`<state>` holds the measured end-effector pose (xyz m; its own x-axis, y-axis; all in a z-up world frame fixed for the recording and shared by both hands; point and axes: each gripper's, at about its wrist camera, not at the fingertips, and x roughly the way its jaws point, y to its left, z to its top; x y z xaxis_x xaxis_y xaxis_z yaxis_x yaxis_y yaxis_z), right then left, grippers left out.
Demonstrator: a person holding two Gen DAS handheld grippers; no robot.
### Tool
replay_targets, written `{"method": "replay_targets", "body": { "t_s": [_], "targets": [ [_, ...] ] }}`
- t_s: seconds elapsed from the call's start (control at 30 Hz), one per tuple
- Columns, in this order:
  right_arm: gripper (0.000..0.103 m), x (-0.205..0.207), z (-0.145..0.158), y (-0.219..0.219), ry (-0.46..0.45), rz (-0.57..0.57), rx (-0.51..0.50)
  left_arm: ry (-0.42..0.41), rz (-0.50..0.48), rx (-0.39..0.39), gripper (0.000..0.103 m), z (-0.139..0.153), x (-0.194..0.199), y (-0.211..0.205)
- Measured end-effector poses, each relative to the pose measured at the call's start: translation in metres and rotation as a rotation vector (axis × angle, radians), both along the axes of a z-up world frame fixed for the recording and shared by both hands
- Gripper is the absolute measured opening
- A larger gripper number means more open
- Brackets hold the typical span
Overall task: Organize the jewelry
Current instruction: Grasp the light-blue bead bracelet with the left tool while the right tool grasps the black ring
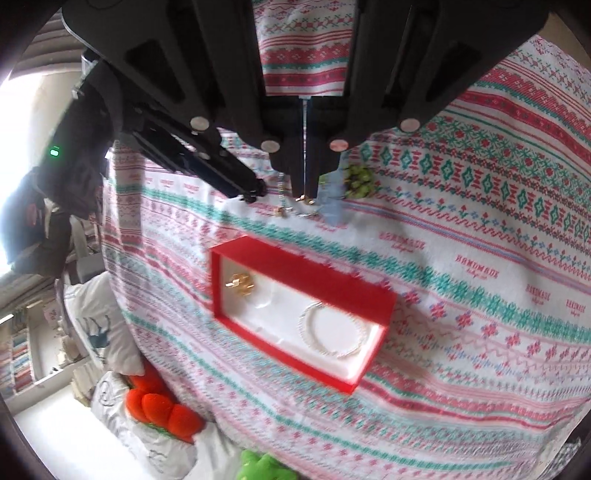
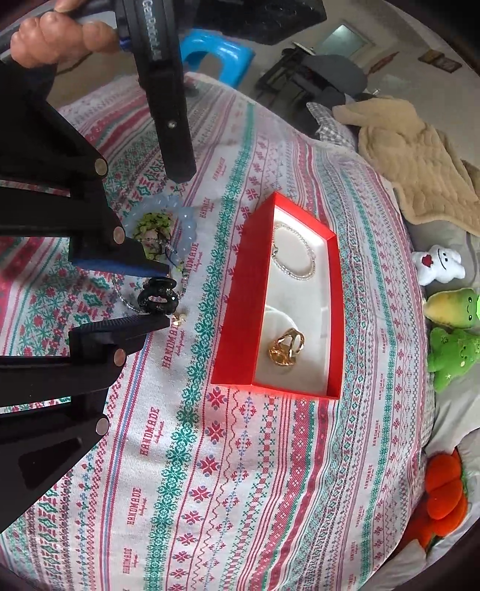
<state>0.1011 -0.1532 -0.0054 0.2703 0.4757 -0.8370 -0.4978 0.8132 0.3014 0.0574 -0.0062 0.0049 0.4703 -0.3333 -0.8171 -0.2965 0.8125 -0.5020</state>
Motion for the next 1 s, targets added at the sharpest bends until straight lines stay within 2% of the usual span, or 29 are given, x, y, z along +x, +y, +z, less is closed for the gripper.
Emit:
{"method": "replay_targets", "body": {
  "t_s": [0.1,0.17,0.27,0.37,0.5,0.57,0.63,0.67,1.0],
  "targets": [
    [0.021,0.0,0.002,-0.002,-0.005,-0.003,0.005,-0.064,-0.028,0.019,0.0,0.018,-0.004,-0.006],
    [0.021,0.0,0.002,-0.002,-0.005,0.001,0.005,-0.074,-0.049,0.018,0.0,0.02,-0.005,-0.008],
    [0.021,-0.001,0.003,-0.002,-0.004,0.001,0.004,-0.003,-0.025,0.003,0.0,0.004,0.001,-0.004],
    [0.021,0.0,0.004,-0.004,-0.01,-0.007,0.003,0.082,0.015,0.029,0.01,-0.018,0.006,0.008],
    [0.021,0.002,0.004,-0.005,-0.01,-0.018,0.001,0.133,0.06,0.007,0.013,-0.036,0.008,0.023],
    [0.021,0.002,0.003,-0.004,-0.011,-0.017,-0.002,0.146,0.066,0.014,0.018,-0.039,0.013,0.023],
    [0.021,0.001,0.002,-0.003,-0.008,-0.014,-0.005,0.15,0.064,0.018,0.034,-0.042,0.016,0.021],
    [0.021,0.001,0.001,-0.003,-0.007,-0.012,-0.008,0.151,0.064,0.024,0.036,-0.043,0.018,0.019],
    [0.021,0.003,-0.001,-0.003,-0.003,-0.021,-0.014,0.232,0.032,0.11,0.035,-0.068,0.038,0.007]
  ]
}}
